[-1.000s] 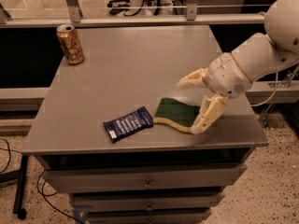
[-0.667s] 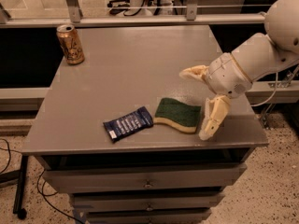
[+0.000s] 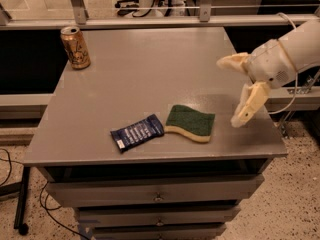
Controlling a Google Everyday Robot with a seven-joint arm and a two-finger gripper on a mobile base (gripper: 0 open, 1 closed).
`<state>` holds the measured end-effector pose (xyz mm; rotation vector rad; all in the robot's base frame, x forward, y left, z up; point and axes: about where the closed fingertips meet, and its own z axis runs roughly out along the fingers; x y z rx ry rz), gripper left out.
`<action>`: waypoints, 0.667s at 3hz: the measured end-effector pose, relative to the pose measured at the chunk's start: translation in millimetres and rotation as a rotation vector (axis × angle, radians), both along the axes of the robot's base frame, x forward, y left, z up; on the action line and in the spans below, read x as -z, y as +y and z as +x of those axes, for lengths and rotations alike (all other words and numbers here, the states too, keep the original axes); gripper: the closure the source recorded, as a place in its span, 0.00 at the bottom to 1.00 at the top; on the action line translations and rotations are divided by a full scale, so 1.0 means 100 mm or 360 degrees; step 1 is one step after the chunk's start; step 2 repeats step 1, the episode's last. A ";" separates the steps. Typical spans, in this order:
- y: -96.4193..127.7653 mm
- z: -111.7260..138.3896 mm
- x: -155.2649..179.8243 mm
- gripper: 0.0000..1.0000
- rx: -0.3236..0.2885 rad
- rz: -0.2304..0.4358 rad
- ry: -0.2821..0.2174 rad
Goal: Move sponge near rxbar blueberry
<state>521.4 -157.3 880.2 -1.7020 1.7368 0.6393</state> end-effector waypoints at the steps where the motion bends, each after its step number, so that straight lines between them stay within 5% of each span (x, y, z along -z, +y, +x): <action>1: -0.08 0.13 -0.27 0.00 0.0038 0.0014 -0.0105; 2: -0.08 0.13 -0.27 0.00 0.0038 0.0014 -0.0105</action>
Offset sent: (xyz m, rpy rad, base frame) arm 0.0000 0.0000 0.0000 0.0000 0.0000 0.0000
